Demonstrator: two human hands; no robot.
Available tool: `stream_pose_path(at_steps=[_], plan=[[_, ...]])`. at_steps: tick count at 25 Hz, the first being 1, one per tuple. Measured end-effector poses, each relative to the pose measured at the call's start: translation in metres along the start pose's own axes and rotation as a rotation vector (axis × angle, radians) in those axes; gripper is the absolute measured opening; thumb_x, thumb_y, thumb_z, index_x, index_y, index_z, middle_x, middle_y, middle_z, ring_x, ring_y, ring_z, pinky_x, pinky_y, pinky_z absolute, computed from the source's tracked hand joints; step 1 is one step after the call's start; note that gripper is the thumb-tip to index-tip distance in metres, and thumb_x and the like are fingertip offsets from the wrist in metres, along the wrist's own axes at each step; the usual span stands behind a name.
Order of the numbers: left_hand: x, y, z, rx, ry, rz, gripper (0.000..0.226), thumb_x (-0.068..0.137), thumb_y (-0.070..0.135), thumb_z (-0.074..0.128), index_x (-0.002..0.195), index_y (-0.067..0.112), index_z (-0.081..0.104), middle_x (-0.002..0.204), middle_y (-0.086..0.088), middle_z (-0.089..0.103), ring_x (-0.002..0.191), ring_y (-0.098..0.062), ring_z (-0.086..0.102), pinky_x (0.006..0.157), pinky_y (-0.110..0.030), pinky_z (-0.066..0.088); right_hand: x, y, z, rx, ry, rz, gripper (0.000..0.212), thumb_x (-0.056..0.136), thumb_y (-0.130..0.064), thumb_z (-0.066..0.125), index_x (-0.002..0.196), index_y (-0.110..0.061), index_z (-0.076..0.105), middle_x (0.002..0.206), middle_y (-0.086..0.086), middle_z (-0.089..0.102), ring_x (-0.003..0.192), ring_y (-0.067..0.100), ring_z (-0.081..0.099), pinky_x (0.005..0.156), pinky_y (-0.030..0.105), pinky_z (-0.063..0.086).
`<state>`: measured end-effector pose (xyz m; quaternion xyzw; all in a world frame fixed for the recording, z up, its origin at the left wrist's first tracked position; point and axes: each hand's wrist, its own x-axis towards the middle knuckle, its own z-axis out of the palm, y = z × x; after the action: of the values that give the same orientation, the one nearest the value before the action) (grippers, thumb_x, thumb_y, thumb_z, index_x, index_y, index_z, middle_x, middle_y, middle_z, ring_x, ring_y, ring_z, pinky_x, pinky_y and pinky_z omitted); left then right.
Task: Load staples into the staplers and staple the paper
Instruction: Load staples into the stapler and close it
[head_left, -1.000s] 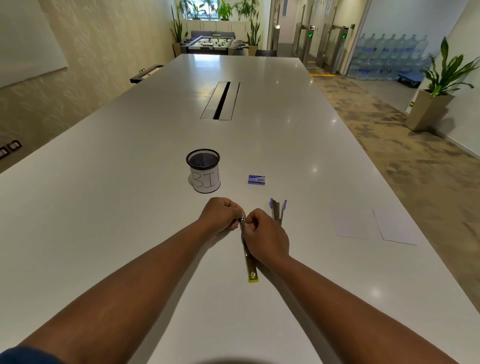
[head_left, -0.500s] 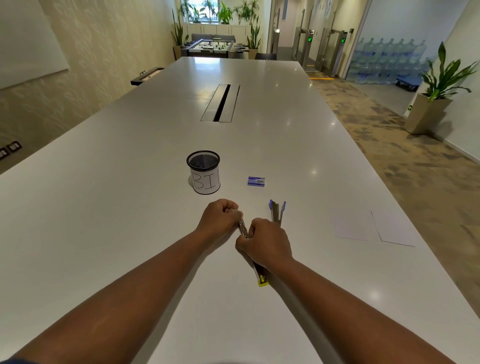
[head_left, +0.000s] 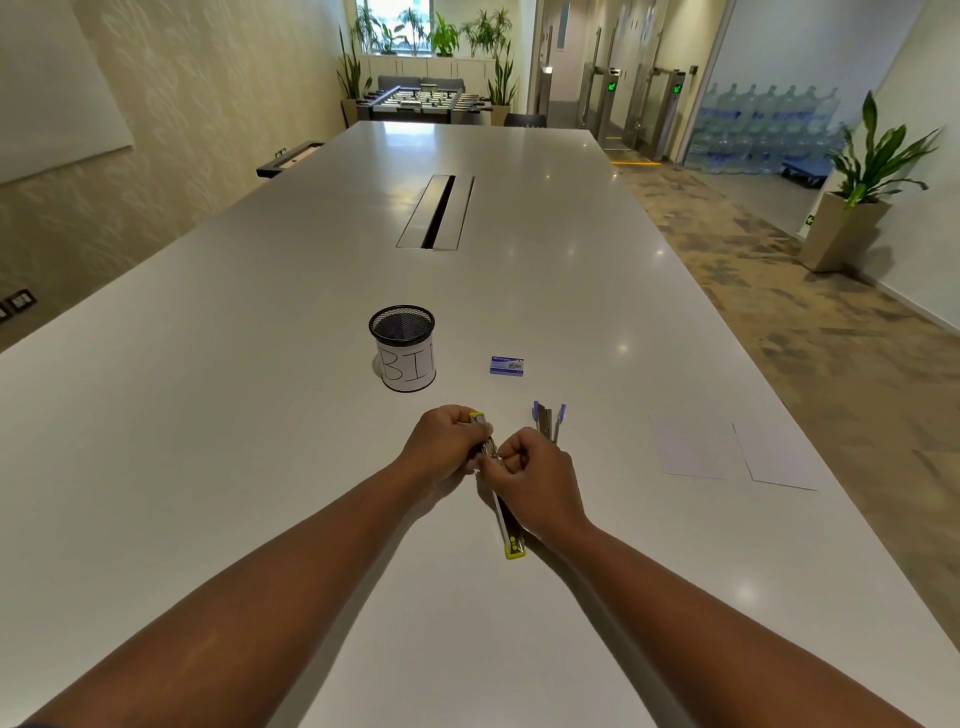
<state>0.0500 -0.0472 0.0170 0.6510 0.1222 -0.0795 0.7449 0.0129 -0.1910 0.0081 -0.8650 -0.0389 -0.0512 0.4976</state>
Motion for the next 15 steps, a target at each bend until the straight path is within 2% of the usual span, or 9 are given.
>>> stream_pose_path(at_steps=[4, 6, 8, 10, 12, 13, 15], plan=[[0.008, -0.001, -0.005, -0.059, 0.099, 0.019, 0.015, 0.095, 0.002, 0.06, 0.108, -0.005, 0.062, 0.077, -0.022, 0.058, 0.048, -0.019, 0.047, 0.047, -0.031, 0.04, -0.003, -0.001, -0.014, 0.32, -0.157, 0.012, 0.015, 0.095, -0.026, 0.06, 0.088, -0.013, 0.058, 0.052, -0.003, 0.055, 0.045, 0.011, 0.048, 0.048, 0.027, 0.04], [0.011, -0.004, -0.005, -0.045, 0.118, 0.03, 0.014, 0.095, 0.003, 0.061, 0.109, -0.001, 0.063, 0.077, -0.021, 0.059, 0.048, -0.018, 0.048, 0.046, -0.031, 0.042, -0.003, -0.001, -0.019, 0.592, -0.182, 0.044, 0.019, 0.094, -0.021, 0.051, 0.094, -0.003, 0.057, 0.06, 0.014, 0.058, 0.044, 0.018, 0.05, 0.043, 0.023, 0.04], [0.011, -0.005, -0.006, -0.024, 0.126, 0.044, 0.014, 0.094, 0.004, 0.062, 0.108, 0.003, 0.065, 0.075, -0.018, 0.061, 0.047, -0.017, 0.05, 0.044, -0.029, 0.043, -0.003, 0.001, -0.021, 0.765, -0.202, 0.074, 0.026, 0.093, -0.016, 0.043, 0.102, 0.006, 0.054, 0.071, 0.03, 0.063, 0.044, 0.025, 0.052, 0.039, 0.024, 0.035], [0.009, -0.005, -0.006, -0.011, 0.122, 0.057, 0.014, 0.094, 0.006, 0.062, 0.107, 0.006, 0.067, 0.072, -0.014, 0.064, 0.046, -0.016, 0.051, 0.043, -0.029, 0.044, -0.003, 0.004, -0.019, 0.776, -0.19, 0.078, 0.026, 0.091, -0.013, 0.045, 0.108, 0.004, 0.056, 0.079, 0.03, 0.067, 0.049, 0.027, 0.054, 0.042, 0.027, 0.036], [0.007, -0.006, -0.006, 0.012, 0.108, 0.072, 0.012, 0.096, 0.007, 0.06, 0.105, 0.008, 0.069, 0.068, -0.011, 0.066, 0.046, -0.015, 0.051, 0.044, -0.029, 0.044, -0.002, 0.006, -0.016, 0.669, -0.158, 0.046, 0.021, 0.091, -0.012, 0.056, 0.108, -0.002, 0.06, 0.076, 0.021, 0.067, 0.054, 0.023, 0.056, 0.05, 0.031, 0.045], [0.006, -0.006, -0.006, 0.025, 0.101, 0.079, 0.012, 0.097, 0.008, 0.059, 0.104, 0.009, 0.069, 0.067, -0.01, 0.066, 0.046, -0.015, 0.052, 0.044, -0.029, 0.045, -0.002, 0.007, -0.014, 0.59, -0.137, 0.028, 0.019, 0.09, -0.016, 0.062, 0.105, -0.006, 0.063, 0.074, 0.015, 0.066, 0.058, 0.02, 0.057, 0.055, 0.032, 0.049], [0.002, -0.005, -0.005, 0.023, 0.075, 0.088, 0.012, 0.097, 0.007, 0.059, 0.103, 0.008, 0.069, 0.067, -0.012, 0.065, 0.046, -0.016, 0.052, 0.044, -0.029, 0.044, 0.0, 0.009, -0.01, 0.452, -0.103, 0.01, 0.03, 0.081, -0.037, 0.073, 0.1, -0.014, 0.065, 0.073, 0.003, 0.064, 0.063, 0.013, 0.056, 0.061, 0.029, 0.051]])
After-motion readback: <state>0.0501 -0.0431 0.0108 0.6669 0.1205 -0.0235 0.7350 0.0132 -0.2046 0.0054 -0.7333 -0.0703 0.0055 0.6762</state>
